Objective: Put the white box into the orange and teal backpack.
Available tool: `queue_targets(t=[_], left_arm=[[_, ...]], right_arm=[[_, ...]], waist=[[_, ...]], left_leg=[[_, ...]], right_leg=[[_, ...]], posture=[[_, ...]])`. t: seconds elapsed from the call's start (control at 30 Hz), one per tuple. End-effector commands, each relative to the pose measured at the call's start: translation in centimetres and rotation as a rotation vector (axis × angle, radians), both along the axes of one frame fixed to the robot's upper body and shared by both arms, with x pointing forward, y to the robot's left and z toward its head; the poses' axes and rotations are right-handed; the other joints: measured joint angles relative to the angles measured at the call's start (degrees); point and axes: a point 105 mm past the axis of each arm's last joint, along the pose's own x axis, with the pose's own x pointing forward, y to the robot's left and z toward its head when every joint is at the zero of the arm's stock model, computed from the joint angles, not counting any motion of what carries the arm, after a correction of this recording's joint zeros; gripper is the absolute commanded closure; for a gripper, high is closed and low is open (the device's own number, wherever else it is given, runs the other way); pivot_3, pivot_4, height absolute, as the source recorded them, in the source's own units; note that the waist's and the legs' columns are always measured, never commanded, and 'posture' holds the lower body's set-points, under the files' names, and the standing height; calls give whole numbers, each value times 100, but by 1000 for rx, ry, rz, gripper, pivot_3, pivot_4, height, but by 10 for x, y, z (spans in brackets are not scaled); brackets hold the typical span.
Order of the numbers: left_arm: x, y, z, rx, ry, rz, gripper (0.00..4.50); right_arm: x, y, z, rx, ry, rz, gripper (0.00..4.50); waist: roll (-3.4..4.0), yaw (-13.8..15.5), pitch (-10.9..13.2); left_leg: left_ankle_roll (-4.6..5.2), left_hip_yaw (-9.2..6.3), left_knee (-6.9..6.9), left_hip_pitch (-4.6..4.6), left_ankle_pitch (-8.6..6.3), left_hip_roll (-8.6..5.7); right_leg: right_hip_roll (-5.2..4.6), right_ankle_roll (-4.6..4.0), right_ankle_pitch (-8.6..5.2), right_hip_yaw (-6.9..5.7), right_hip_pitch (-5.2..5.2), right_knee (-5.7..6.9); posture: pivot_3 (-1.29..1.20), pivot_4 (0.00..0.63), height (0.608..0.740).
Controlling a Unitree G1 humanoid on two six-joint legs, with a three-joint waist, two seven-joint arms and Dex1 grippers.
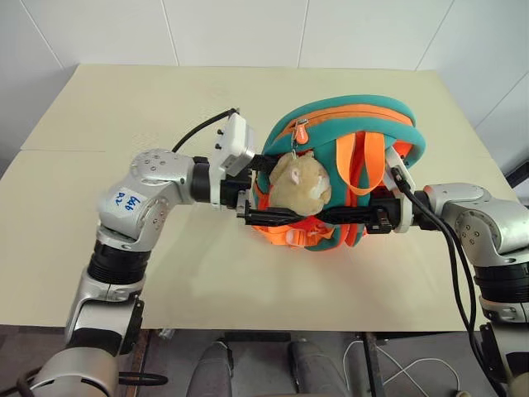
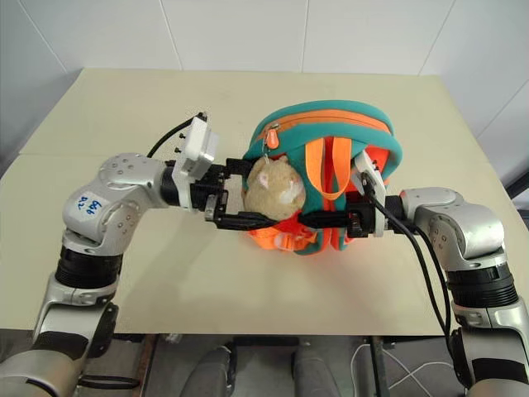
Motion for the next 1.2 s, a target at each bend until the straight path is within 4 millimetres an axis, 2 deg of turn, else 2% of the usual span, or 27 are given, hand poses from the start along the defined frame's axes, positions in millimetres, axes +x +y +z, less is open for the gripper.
queue_targets(t=[0.03,0.2,0.33,0.4,0.43,0.53,0.63,0.73,0.83,0.93,1.03,1.13,1.2], left_arm=[[-3,4,14,-51,-45,17,46],[-2,17,14,-26,-52,34,1527],[4,48,24,43,-85,66,2626],[12,61,31,62,-106,113,2959],[15,66,33,66,-110,133,2959],[31,100,50,99,-159,260,2959],[40,118,33,158,-144,306,2959],[52,124,12,151,-108,335,2959],[64,121,-5,110,-67,352,2959],[76,106,-44,161,-40,340,2959],[85,94,-70,129,68,342,2959],[89,84,-91,154,134,314,2959],[88,79,-97,168,146,289,2959]], right_arm=[[-4,2,5,8,-30,15,4500],[-4,2,5,9,-31,9,4500],[-3,2,4,9,-30,4,4500],[-3,2,4,9,-31,3,4500],[-3,2,3,9,-31,3,4500],[-4,0,3,13,-36,-10,4500],[-6,-1,3,18,-38,-20,4500],[-7,0,1,19,-38,-27,4500],[-7,0,1,30,-38,-39,4500],[-9,2,0,43,-33,-45,4500],[-9,4,-1,53,-30,-48,4500],[-9,6,-1,61,-27,-50,4500],[-9,6,-1,64,-27,-53,4500]], waist=[[0,0,0],[0,-2,0],[0,-20,0],[0,-10,0],[0,-7,0],[0,-18,0],[3,-34,-1],[4,-9,-2],[3,4,-2],[3,11,-2],[3,18,-2],[3,9,-2],[3,15,-2]], left_leg=[[0,-1,0,0,0,1],[-1,0,2,0,0,-1],[-1,1,-2,1,1,0],[-1,0,-4,2,1,0],[-1,0,-3,2,1,-1],[-1,1,-2,1,1,-1],[-1,3,-13,4,0,1],[-1,3,-16,5,0,2],[-1,3,-8,4,0,2],[-1,2,-4,5,0,0],[0,2,-1,4,0,0],[0,2,-2,4,0,0],[0,1,-2,4,0,0]], right_leg=[[1,0,0,0,0,1],[0,1,0,0,1,1],[1,0,0,0,0,-1],[1,0,0,0,0,-2],[1,0,0,0,0,-3],[1,0,0,0,1,-5],[2,-3,-2,0,-1,-7],[1,-6,-4,0,-1,-8],[1,-6,-4,-1,0,-4],[0,-4,-2,0,3,-1],[0,-3,-1,0,3,1],[1,-2,-1,0,1,3],[2,-3,-1,-1,1,2]], posture=[[0,150,740],[0,150,740],[0,150,740],[0,150,740],[0,150,740],[0,150,740],[0,150,740],[0,150,740],[0,150,740],[0,150,740],[0,150,740],[0,150,740],[0,150,740]])
